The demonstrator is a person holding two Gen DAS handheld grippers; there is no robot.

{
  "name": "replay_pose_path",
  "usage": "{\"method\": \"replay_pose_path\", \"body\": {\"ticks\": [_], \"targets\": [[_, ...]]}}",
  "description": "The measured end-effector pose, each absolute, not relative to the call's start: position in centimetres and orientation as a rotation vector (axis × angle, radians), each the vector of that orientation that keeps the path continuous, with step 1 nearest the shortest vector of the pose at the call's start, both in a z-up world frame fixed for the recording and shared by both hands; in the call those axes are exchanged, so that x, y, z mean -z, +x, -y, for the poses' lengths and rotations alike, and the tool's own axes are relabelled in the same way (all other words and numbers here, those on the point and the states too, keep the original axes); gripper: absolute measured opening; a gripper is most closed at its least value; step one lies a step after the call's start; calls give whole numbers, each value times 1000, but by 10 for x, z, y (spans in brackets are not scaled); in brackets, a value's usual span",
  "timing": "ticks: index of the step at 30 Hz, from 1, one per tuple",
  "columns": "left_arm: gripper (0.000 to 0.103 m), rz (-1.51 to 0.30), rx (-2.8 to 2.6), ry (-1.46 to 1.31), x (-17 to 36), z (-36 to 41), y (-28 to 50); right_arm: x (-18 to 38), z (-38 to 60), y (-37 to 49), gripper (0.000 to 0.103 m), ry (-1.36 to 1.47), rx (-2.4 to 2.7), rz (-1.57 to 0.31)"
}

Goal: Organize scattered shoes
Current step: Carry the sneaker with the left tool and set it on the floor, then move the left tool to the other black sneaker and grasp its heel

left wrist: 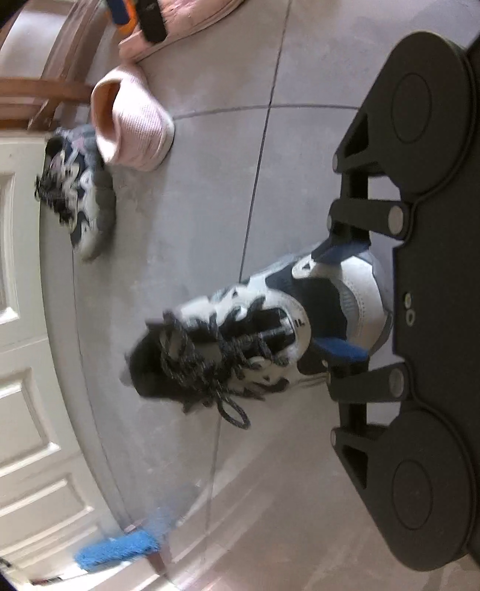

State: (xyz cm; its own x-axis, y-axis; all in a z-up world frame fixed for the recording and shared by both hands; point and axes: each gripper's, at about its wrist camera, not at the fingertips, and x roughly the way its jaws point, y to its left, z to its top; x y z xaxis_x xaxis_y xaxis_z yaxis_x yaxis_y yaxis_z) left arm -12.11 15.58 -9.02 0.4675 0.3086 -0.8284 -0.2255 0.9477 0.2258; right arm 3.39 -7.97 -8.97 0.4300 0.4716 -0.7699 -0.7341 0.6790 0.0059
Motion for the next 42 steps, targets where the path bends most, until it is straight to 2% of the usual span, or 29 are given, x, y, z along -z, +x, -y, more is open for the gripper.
{"method": "replay_pose_path", "body": {"ticks": [4, 5, 7, 8, 9, 16, 20, 23, 31, 34, 36, 42], "targets": [[42, -1035, -449, 150, 94, -171, -119, 90, 76, 32, 103, -365, -780, -824], [37, -1034, -480, 150, 95, -177, -119, 90, 75, 32, 103, -366, -782, -823], [23, -1040, -520, 123, 97, -195, -119, 91, 75, 33, 103, -364, -782, -827], [3, -1053, -525, 103, 98, -201, -117, 91, 75, 33, 103, -364, -782, -827], [0, -1062, -523, 76, 98, -206, -115, 91, 75, 33, 103, -365, -782, -826], [1, -973, -417, 65, 72, -182, -106, 88, 77, 32, 103, -366, -778, -813], [28, -919, -323, 38, 59, -165, -94, 86, 81, 34, 103, -358, -759, -815], [37, -912, -237, 41, 63, -154, -85, 84, 85, 33, 103, -352, -747, -812], [39, -961, -115, 95, 100, -141, -52, 80, 93, 32, 103, -352, -719, -807], [35, -964, -125, 102, 107, -149, -44, 78, 94, 31, 103, -359, -715, -800], [23, -952, -142, 94, 109, -158, -39, 77, 94, 30, 103, -364, -711, -795], [25, -928, -246, 110, 111, -170, -23, 79, 100, 37, 103, -348, -688, -809]]}}
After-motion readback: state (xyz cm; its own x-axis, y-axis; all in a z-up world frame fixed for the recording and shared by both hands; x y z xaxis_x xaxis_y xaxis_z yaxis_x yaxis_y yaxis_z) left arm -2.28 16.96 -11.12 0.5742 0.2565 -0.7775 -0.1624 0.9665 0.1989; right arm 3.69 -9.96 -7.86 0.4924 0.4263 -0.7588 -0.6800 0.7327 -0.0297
